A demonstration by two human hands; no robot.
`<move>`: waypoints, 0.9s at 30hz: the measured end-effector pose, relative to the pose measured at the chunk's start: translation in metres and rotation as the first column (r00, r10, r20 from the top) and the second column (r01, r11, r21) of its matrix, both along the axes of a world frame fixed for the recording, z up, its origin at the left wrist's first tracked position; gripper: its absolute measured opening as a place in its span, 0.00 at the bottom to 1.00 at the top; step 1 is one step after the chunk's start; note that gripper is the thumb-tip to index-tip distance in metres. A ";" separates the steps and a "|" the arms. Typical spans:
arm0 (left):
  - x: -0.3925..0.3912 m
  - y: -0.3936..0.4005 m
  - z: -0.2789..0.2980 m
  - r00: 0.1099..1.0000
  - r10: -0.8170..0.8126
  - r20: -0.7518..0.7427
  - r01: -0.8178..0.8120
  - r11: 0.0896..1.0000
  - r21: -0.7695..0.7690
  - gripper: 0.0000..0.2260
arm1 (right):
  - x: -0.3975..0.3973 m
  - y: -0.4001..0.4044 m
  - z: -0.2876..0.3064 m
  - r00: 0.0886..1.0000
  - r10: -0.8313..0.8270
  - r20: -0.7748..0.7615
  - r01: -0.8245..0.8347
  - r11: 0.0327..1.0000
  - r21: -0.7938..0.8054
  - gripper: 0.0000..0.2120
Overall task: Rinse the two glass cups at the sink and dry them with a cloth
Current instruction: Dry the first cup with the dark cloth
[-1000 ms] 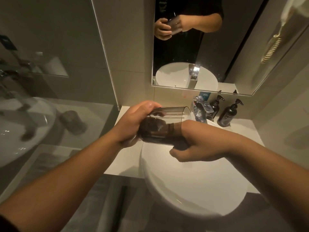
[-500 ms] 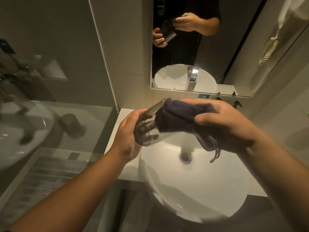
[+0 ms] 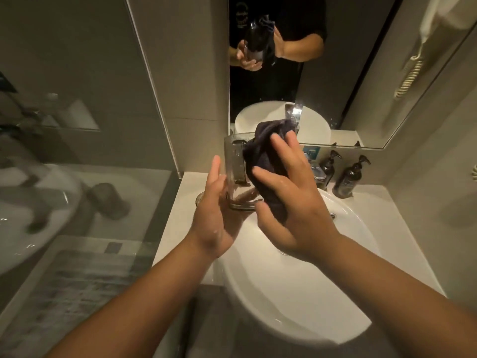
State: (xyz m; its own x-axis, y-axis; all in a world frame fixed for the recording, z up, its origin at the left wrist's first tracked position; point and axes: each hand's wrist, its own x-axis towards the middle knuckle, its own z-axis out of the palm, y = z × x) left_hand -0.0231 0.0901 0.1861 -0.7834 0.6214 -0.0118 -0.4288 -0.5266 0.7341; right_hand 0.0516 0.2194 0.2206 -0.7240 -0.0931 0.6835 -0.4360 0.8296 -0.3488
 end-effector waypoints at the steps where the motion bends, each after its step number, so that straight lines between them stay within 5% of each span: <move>1: -0.003 -0.003 0.003 0.999 -0.015 -0.040 0.013 0.999 -0.041 0.29 | 0.000 0.002 0.002 0.999 0.035 0.041 -0.035 0.999 -0.004 0.20; 3: -0.008 -0.007 0.008 0.998 -0.033 -0.058 0.025 0.992 -0.127 0.22 | 0.001 0.002 0.007 0.988 0.096 0.121 -0.095 0.995 -0.017 0.21; 8: -0.019 -0.005 0.018 0.992 -0.025 -0.127 -0.006 0.972 -0.235 0.25 | -0.005 -0.004 0.016 0.974 0.045 0.224 -0.054 0.998 0.033 0.31; 15: -0.019 0.005 0.021 0.987 0.128 -0.095 -0.135 0.987 -0.082 0.23 | -0.008 -0.020 0.015 0.995 -0.072 0.071 0.045 0.944 0.328 0.28; 21: -0.014 0.006 0.019 0.993 0.084 0.077 -0.081 0.996 -0.042 0.22 | 0.004 -0.028 -0.002 0.996 -0.081 -0.033 0.087 0.948 0.308 0.24; 24: -0.011 0.009 0.021 0.995 0.071 0.068 -0.068 0.996 -0.057 0.23 | 0.001 -0.024 0.002 0.996 -0.083 0.040 0.070 0.964 0.255 0.25; 27: -0.009 0.011 0.025 0.999 0.032 0.003 -0.032 0.996 -0.088 0.22 | -0.008 -0.019 0.020 0.971 -0.084 0.223 0.081 0.996 0.025 0.27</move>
State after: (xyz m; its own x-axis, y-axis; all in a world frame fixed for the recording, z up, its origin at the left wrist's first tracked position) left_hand -0.0325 0.1008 0.2114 -0.8028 0.5922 -0.0695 -0.4163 -0.4733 0.7763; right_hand 0.0432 0.2002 0.2408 -0.8638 -0.0358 0.5025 -0.2782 0.8654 -0.4167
